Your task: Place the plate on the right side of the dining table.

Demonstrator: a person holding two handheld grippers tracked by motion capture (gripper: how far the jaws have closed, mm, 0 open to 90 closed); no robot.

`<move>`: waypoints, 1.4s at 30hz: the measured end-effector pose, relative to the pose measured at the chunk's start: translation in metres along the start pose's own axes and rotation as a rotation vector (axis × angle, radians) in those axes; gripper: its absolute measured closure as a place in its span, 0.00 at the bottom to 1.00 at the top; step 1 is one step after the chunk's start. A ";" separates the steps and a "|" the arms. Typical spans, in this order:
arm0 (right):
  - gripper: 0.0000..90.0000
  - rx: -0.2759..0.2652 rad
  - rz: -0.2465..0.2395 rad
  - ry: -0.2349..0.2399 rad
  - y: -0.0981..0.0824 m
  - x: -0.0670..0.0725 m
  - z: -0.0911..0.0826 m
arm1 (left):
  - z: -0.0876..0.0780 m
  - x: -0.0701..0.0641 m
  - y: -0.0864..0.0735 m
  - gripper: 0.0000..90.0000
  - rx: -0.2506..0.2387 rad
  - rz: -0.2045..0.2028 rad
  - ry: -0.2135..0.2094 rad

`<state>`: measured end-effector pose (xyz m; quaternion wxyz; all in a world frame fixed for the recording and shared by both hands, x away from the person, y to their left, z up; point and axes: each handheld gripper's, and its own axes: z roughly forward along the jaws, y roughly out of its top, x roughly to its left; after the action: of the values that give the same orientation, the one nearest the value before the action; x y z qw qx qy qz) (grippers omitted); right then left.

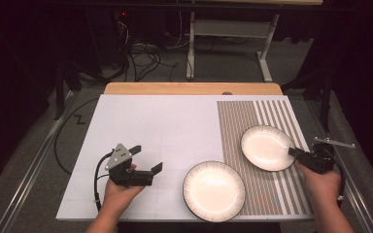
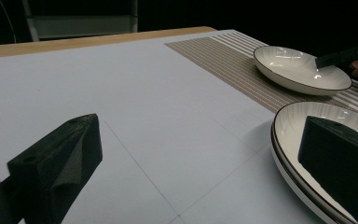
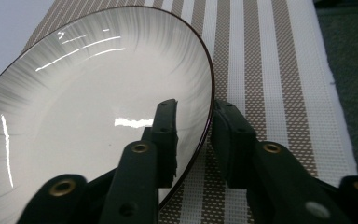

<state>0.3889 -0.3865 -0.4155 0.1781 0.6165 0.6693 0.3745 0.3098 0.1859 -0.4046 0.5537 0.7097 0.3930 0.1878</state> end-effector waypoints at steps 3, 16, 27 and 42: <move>0.73 -0.040 -0.021 -0.011 0.001 0.003 -0.008 | -0.001 0.000 -0.001 0.00 -0.005 0.001 -0.003; 0.46 -0.194 -0.176 0.080 -0.004 0.039 -0.035 | -0.004 -0.004 -0.001 0.00 -0.024 0.008 -0.008; 0.22 -0.266 -0.307 0.190 -0.013 0.092 -0.042 | -0.007 -0.003 0.000 0.00 -0.036 0.010 -0.007; 0.01 -0.324 -0.411 0.309 -0.032 0.140 -0.053 | -0.009 -0.004 0.000 0.00 -0.053 0.030 0.002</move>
<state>0.3053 -0.2661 -0.3724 0.2425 0.3674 0.7306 0.5219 0.3008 0.1884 -0.4008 0.5690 0.7005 0.3777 0.2069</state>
